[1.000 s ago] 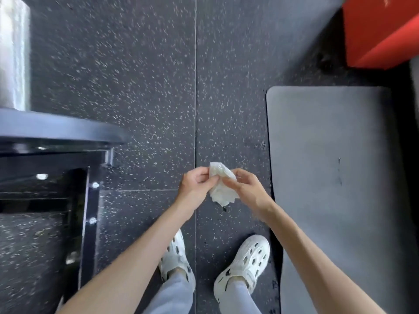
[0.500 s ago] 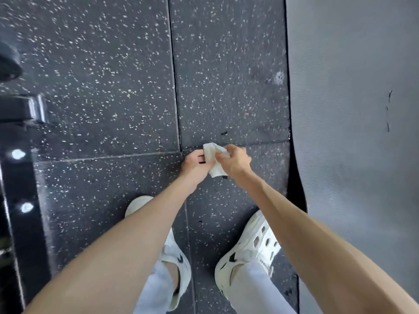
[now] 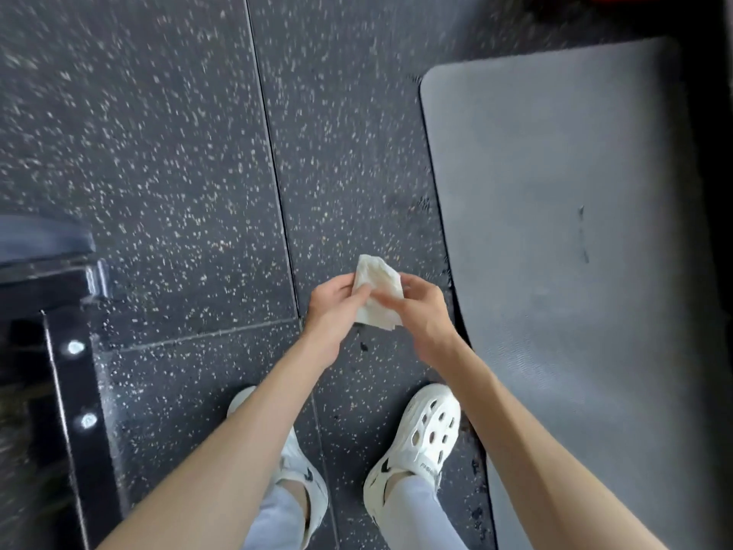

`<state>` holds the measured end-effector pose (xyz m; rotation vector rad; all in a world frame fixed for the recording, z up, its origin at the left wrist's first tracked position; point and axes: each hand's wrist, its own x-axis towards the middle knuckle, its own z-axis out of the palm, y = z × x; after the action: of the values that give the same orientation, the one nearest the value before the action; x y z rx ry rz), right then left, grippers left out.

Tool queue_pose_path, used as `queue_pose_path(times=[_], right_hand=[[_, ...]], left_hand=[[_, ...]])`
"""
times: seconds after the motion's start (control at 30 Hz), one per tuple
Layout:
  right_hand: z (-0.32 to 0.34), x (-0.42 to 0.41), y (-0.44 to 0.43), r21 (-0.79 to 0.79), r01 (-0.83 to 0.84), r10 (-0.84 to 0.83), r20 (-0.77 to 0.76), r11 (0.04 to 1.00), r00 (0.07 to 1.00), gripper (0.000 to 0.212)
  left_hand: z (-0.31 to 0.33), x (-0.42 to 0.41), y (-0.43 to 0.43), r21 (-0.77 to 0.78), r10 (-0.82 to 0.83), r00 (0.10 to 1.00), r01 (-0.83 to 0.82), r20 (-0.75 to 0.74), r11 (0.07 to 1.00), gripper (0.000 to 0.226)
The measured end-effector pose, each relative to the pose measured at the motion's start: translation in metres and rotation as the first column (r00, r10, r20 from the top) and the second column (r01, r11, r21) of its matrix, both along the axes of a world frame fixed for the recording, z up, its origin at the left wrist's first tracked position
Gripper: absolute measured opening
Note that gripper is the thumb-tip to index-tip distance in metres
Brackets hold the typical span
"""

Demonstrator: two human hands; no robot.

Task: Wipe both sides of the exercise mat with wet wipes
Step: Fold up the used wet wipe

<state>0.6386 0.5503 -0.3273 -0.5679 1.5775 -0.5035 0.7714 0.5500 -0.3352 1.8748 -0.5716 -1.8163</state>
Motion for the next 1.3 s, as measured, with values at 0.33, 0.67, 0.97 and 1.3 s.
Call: queue_pose_path(times=[0.33,0.67,0.97,1.3], right_hand=[[0.257,-0.029,-0.059,-0.248,0.145,-0.077,0.262,0.958,0.962,0.024],[0.527,-0.057,-0.059,-0.430,0.158,-0.012,0.324,0.889,0.946,0.032],[0.690,-0.068,-0.075,-0.578,0.219,-0.026,0.322,0.786,0.946,0.036],[0.743,-0.012,-0.124,-0.643,0.375,-0.252,0.279,0.668,0.927,0.022]], left_hand=[[0.265,-0.019,-0.080,-0.259,-0.036,0.993,0.005,-0.116,0.966,0.032],[0.561,-0.043,-0.081,-0.383,-0.189,0.982,0.183,0.023,0.905,0.027],[0.725,-0.058,-0.104,-0.581,-0.266,0.961,0.260,0.077,0.771,0.023],[0.762,-0.004,-0.185,-0.629,-0.501,0.863,0.423,0.062,0.652,0.024]])
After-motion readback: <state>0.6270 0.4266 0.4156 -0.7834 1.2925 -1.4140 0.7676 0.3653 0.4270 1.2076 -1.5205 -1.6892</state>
